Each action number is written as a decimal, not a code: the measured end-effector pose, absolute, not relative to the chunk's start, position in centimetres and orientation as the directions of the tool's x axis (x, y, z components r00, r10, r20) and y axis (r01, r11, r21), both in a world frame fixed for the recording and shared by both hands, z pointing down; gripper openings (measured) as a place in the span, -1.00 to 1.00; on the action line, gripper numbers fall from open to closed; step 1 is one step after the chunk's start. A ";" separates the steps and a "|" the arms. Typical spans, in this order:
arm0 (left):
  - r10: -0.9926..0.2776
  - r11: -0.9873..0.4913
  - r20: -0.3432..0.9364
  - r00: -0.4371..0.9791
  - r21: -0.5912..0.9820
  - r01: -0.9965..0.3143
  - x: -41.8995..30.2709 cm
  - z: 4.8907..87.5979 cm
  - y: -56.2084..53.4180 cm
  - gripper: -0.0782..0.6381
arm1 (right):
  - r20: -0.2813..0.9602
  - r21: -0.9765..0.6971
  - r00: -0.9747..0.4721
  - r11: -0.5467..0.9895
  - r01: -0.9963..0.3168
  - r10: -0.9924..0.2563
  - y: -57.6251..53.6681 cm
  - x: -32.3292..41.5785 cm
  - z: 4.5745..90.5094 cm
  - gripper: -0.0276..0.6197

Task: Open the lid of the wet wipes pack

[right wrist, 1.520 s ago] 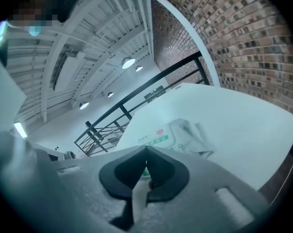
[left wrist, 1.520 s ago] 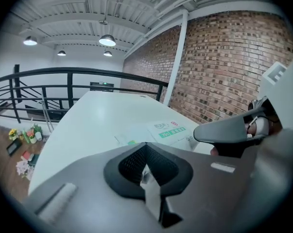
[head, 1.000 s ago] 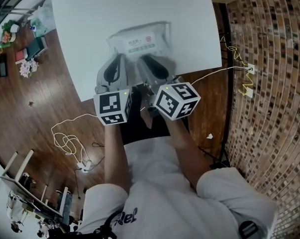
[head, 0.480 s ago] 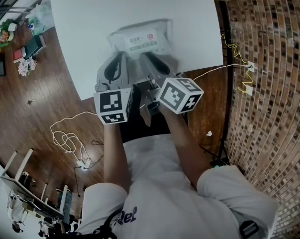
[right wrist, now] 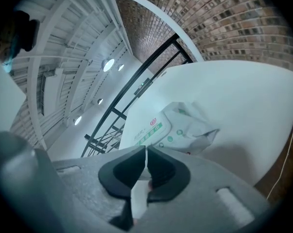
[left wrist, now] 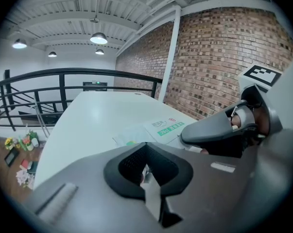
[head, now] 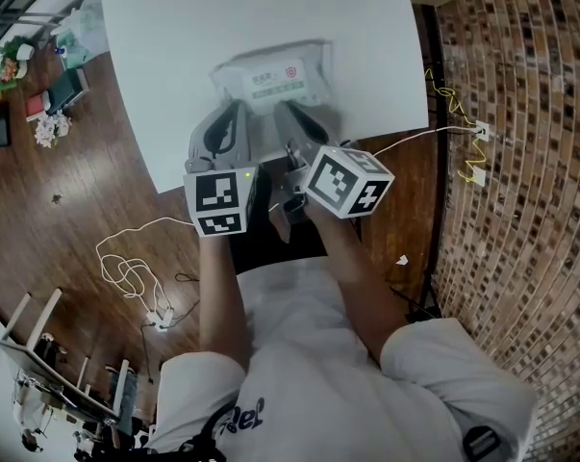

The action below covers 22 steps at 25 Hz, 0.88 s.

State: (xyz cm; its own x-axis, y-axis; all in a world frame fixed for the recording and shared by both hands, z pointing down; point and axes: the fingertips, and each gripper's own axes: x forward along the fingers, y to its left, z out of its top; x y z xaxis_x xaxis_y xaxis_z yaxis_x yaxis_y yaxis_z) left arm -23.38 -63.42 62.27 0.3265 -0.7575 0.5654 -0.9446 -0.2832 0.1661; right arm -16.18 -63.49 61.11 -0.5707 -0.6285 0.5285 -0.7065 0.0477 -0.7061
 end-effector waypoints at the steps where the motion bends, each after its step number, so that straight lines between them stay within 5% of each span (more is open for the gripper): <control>1: -0.757 -0.284 0.566 0.326 0.165 -0.945 -23.3 62.3 -63.4 -0.73 | 0.535 -0.698 -0.563 0.047 -0.714 -0.630 -63.4 -16.1 61.1 -0.94; 13: -0.742 -0.286 0.581 0.334 0.175 -0.942 -23.2 62.4 -63.3 -0.73 | 0.541 -0.706 -0.563 0.026 -0.707 -0.624 -63.5 -16.3 60.1 -0.94; 16: -0.740 -0.293 0.580 0.341 0.180 -0.939 -23.2 62.4 -63.3 -0.73 | 0.534 -0.741 -0.588 0.000 -0.672 -0.608 -62.4 -16.4 60.7 -0.65; 22: -0.746 -0.292 0.569 0.346 0.187 -0.938 -23.4 62.4 -63.4 -0.73 | 0.544 -0.738 -0.564 -0.036 -0.673 -0.621 -63.4 -16.1 61.5 -0.74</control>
